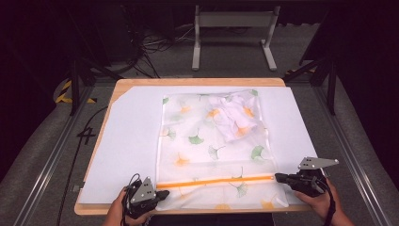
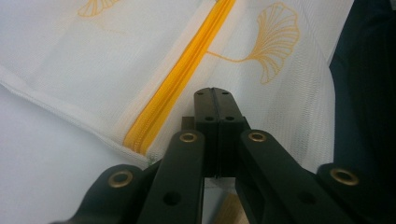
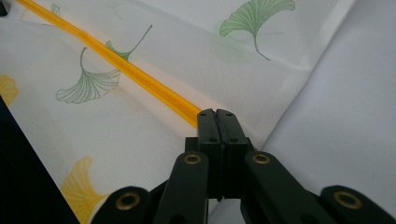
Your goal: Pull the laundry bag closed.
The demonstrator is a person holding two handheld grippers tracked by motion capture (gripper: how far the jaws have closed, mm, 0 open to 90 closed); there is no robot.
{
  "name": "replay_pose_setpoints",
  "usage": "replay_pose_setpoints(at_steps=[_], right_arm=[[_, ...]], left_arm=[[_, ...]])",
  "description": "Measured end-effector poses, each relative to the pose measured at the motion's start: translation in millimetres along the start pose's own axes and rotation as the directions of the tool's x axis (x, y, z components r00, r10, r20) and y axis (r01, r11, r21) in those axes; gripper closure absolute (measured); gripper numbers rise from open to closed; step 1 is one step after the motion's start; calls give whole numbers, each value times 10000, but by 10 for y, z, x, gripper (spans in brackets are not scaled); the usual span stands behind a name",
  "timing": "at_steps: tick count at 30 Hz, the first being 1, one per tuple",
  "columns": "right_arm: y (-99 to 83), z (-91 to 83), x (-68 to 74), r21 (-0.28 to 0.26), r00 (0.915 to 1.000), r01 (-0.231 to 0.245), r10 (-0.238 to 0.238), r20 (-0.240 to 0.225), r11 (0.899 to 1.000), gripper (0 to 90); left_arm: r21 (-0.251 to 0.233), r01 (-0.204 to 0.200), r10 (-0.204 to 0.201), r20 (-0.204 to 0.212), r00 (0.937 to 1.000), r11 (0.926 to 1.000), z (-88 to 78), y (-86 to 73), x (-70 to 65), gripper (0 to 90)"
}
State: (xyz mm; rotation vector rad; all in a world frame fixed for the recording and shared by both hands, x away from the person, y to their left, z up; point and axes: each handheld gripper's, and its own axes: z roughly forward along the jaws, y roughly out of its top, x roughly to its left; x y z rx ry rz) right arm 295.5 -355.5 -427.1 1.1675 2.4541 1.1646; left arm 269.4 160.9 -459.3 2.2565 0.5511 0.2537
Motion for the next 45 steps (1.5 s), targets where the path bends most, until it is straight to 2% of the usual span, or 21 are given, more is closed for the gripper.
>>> replay_pose_setpoints(at_steps=[9, 14, 23, 25, 32, 35, 36, 37, 41, 42, 43, 45], right_arm=[[-8, -45, 80, -273, 9968, 764, -757, 240, 9967, 863], [-14, -70, 118, -435, 9949, 1006, -1001, 126, 9940, 846], [-15, -158, 186, -676, 9898, 1386, -1359, 432, 9880, 756], [-8, -183, 204, -739, 9866, 1554, -1510, 618, 9851, 736], [60, -243, 249, -980, 9715, 2166, -2046, 1194, 9713, 682], [90, -250, 247, -1095, 9709, 2193, -2058, 1227, 9695, 668], [124, -261, 248, -1188, 9665, 2312, -2139, 1421, 9656, 650], [124, -261, 248, -1188, 9665, 2312, -2139, 1421, 9656, 650], [184, -276, 226, -1403, 9605, 2433, -2183, 1726, 9598, 576], [184, -276, 226, -1403, 9605, 2433, -2183, 1726, 9598, 576], [200, -274, 206, -1453, 9574, 2440, -2144, 1933, 9588, 546], [210, -269, 173, -1544, 9555, 2470, -2139, 2031, 9566, 511]], left_arm=[[113, -237, 239, -114, 9996, 9997, -14, 33, 36, 890], [24, -350, 350, -112, 9993, 9994, -25, 71, 47, 885], [-447, -365, 351, -325, 9989, 9983, -103, 121, 134, 865], [-539, -380, 359, -392, 9986, 9978, -116, 133, 161, 860], [-816, -448, 386, -764, 9963, 9957, -172, 173, 270, 801], [-883, -465, 384, -912, 9951, 9950, -195, 182, 299, 793], [-983, -494, 391, -1035, 9939, 9939, -219, 191, 334, 778], [-983, -494, 391, -1035, 9939, 9939, -219, 191, 334, 763], [-1135, -441, 269, -1488, 9885, 9926, -272, 193, 412, 699], [-1135, -441, 269, -1488, 9885, 9926, -272, 193, 412, 678], [-1114, -380, 193, -1643, 9862, 9930, -283, 180, 450, 664], [-1042, -357, 152, -1912, 9814, 9939, -289, 165, 489, 628]])
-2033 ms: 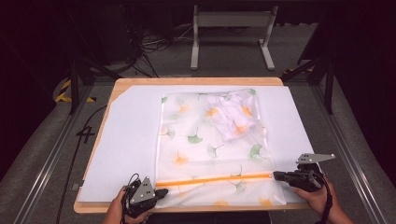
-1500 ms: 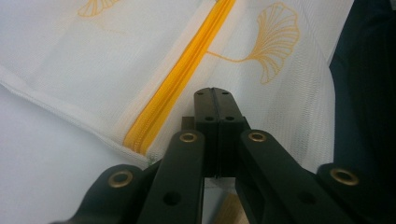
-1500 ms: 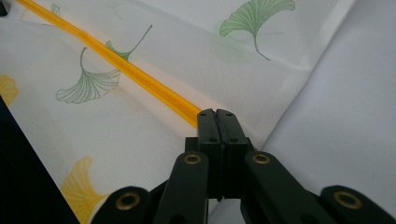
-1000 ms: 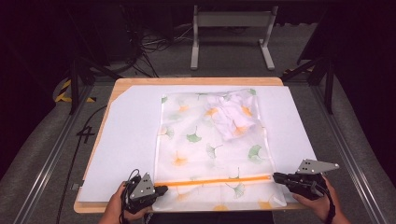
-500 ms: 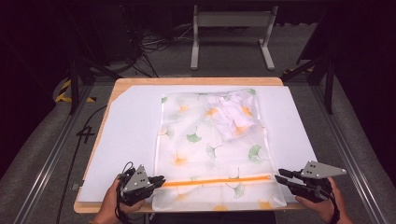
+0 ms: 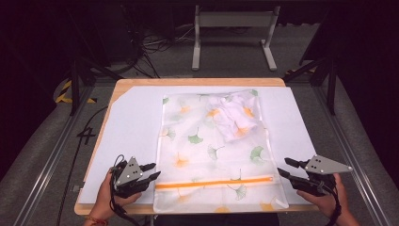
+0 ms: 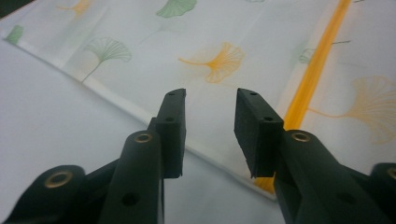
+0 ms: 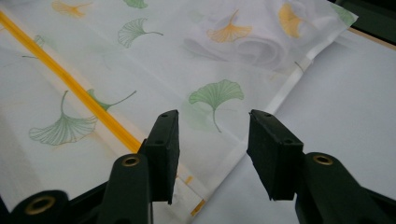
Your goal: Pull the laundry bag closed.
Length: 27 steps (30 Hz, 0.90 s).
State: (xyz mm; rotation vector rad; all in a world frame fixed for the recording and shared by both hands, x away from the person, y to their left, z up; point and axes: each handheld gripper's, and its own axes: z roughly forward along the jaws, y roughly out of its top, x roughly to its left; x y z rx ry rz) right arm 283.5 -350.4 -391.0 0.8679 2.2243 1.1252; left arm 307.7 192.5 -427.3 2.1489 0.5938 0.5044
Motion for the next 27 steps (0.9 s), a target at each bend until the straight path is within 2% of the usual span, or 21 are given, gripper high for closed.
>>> replay_pose_setpoints(at_steps=[4, 5, 6, 7, 9, 11, 14, 20, 22, 24, 26, 27], right_arm=[[-7, 31, -51, -58, 9999, 37, -36, 165, 10000, 466], [-14, 56, -82, -42, 9997, 115, -115, 210, 9999, 441], [-14, 56, -82, -42, 9997, 115, -115, 210, 9999, 441], [-18, 86, -120, 18, 9991, 241, -242, 359, 9997, 409], [-23, 99, -140, -24, 9993, 171, -170, 342, 9999, 398], [-38, 147, -204, 23, 9987, 125, -126, 498, 9999, 340], [-57, 187, -246, 78, 9977, 157, -162, 653, 9998, 321], [-98, 270, -341, 47, 9970, 14, -17, 769, 10000, 263], [-126, 274, -363, -13, 9958, -121, 122, 911, 9999, 238], [-154, 268, -382, -173, 9970, -195, 207, 740, 9997, 220], [-176, 261, -389, -202, 9962, -242, 258, 830, 9995, 198], [-194, 255, -395, -302, 9961, -283, 307, 826, 9991, 194]], left_arm=[[34, 148, -147, -329, 9993, 9999, -9, -23, 55, 564], [21, 165, -164, -490, 9987, 9999, -20, -39, 97, 515], [21, 165, -164, -490, 9987, 9999, -20, -39, 97, 503], [-39, 235, -237, -568, 9981, 9997, -29, -53, 118, 488], [-29, 403, -404, -741, 9964, 9992, -46, -79, 173, 465], [59, 640, -631, -988, 9931, 9979, -60, -137, 248, 408], [52, 821, -811, -1060, 9911, 9966, -80, -185, 298, 363], [-110, 1503, -1504, -1355, 9793, 9886, -183, -357, 454, 277], [-119, 1611, -1611, -1469, 9759, 9869, -214, -412, 494, 242], [-179, 1714, -1721, -1467, 9741, 9850, -238, -456, 516, 217], [-340, 1861, -1891, -1571, 9693, 9819, -276, -536, 536, 205], [-535, 2084, -2143, -1562, 9642, 9766, -298, -572, 542, 193]])
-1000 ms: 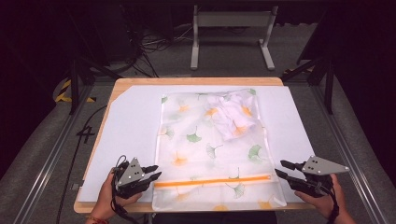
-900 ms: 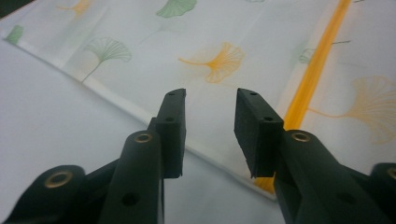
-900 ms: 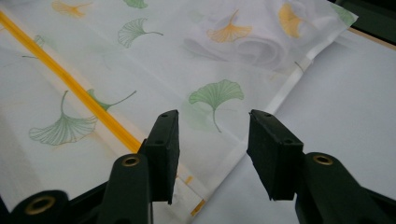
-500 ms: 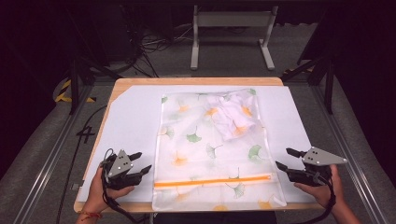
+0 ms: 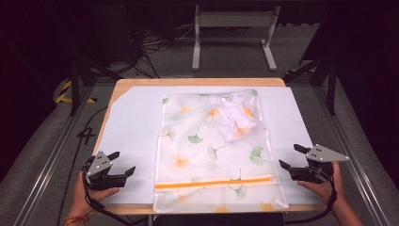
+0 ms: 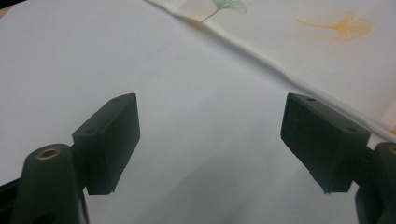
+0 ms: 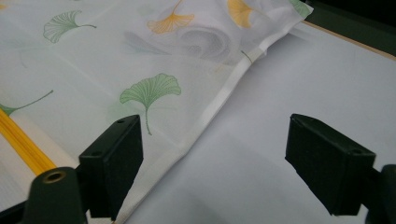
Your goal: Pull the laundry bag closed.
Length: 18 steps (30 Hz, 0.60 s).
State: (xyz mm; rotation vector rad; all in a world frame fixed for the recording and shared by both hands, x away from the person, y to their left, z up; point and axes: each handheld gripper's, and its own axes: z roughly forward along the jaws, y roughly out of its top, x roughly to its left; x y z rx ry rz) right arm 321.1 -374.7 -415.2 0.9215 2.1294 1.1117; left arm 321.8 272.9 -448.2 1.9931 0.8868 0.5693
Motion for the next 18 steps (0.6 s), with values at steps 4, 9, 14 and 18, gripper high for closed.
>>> replay_pose_setpoints(at_steps=[4, 9, 14, 18], right_arm=[[-90, -37, -53, -471, 9975, -695, 689, -155, 9965, 173], [-229, -68, -114, -754, 9914, -1210, 1243, 408, 9898, 165], [-309, -47, -121, -547, 9863, -1294, 1342, 958, 9901, 165], [-300, -64, -104, -536, 9845, -1064, 1128, 1342, 9929, 167]], left_arm=[[-636, 689, -701, -158, 9974, 9956, -96, -83, 50, 173], [-993, 1104, -1126, -175, 9935, 9889, -136, -134, 73, 151], [-1173, 1082, -1121, -270, 9933, 9872, -93, -153, 67, 147], [-1269, 1258, -1294, -207, 9914, 9839, -104, -168, 83, 147]])
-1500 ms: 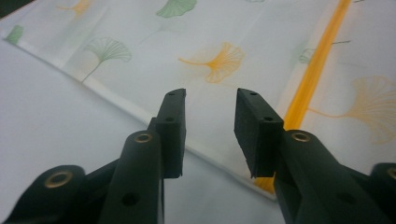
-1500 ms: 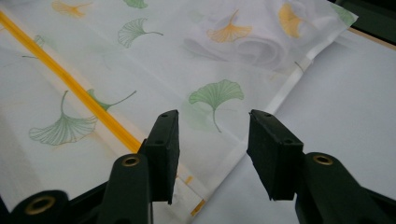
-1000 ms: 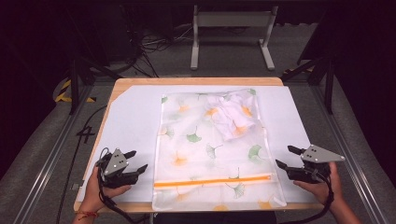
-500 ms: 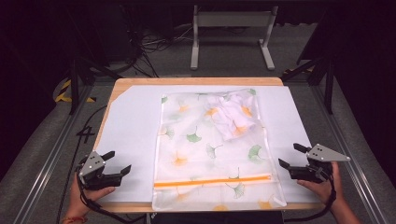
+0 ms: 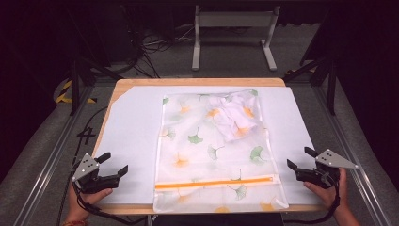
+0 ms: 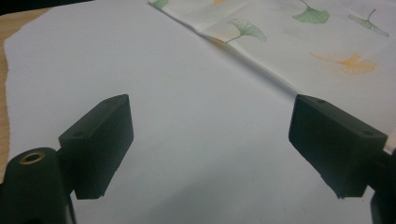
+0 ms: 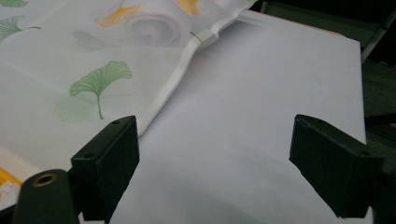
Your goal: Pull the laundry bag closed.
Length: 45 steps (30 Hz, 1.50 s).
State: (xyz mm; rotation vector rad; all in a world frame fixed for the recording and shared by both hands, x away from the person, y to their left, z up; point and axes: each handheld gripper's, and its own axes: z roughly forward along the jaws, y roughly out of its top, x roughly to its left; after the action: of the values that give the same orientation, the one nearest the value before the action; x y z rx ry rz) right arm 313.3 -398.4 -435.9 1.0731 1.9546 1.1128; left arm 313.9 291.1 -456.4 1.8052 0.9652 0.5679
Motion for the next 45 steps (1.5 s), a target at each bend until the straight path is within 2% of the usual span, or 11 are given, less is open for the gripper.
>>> replay_pose_setpoints(at_steps=[2, 3, 4, 7, 10, 12, 16, 22, 29, 45], right_arm=[[-4, -1, -8, -9, 10000, -35, 35, 23, 10000, 167], [-9, -7, -20, -35, 9998, -209, 209, -18, 9998, 170], [-6, -17, -26, -12, 9996, -261, 261, 116, 9997, 171], [-5, -33, -14, -37, 9997, -132, 133, 210, 9999, 176], [-2, -67, 32, 31, 9989, 326, -327, 348, 9995, 180], [2, -89, 42, 6, 9983, 436, -436, 388, 9990, 180], [-3, -102, 20, -45, 9988, 265, -263, 404, 9996, 180], [-6, -97, 22, 96, 9978, 344, -349, 562, 9994, 175], [-6, -85, 51, 182, 9972, 510, -519, 531, 9985, 175], [-5, -83, 49, 161, 9979, 462, -469, 454, 9988, 166]], left_arm=[[-136, 11, -11, 17, 10000, 9999, -10, -6, -5, 142], [-207, -87, 87, -13, 10000, 9997, -14, -11, -8, 142], [-186, -37, 37, -4, 10000, 9998, -11, -9, -10, 141], [-112, 10, -9, 34, 10000, 9999, -7, -8, -4, 141], [-108, -16, 16, 35, 10000, 9999, -6, -6, -7, 144], [-54, 18, -18, 23, 10000, 10000, 2, -3, -3, 143], [-20, 61, -61, 67, 10000, 10000, 2, -2, 5, 142], [63, -20, 19, 73, 10000, 10000, 8, 1, 2, 142], [170, -52, 50, 78, 10000, 9998, 21, 4, -1, 144], [304, 95, -98, 103, 9999, 9995, 37, 6, 11, 142]])
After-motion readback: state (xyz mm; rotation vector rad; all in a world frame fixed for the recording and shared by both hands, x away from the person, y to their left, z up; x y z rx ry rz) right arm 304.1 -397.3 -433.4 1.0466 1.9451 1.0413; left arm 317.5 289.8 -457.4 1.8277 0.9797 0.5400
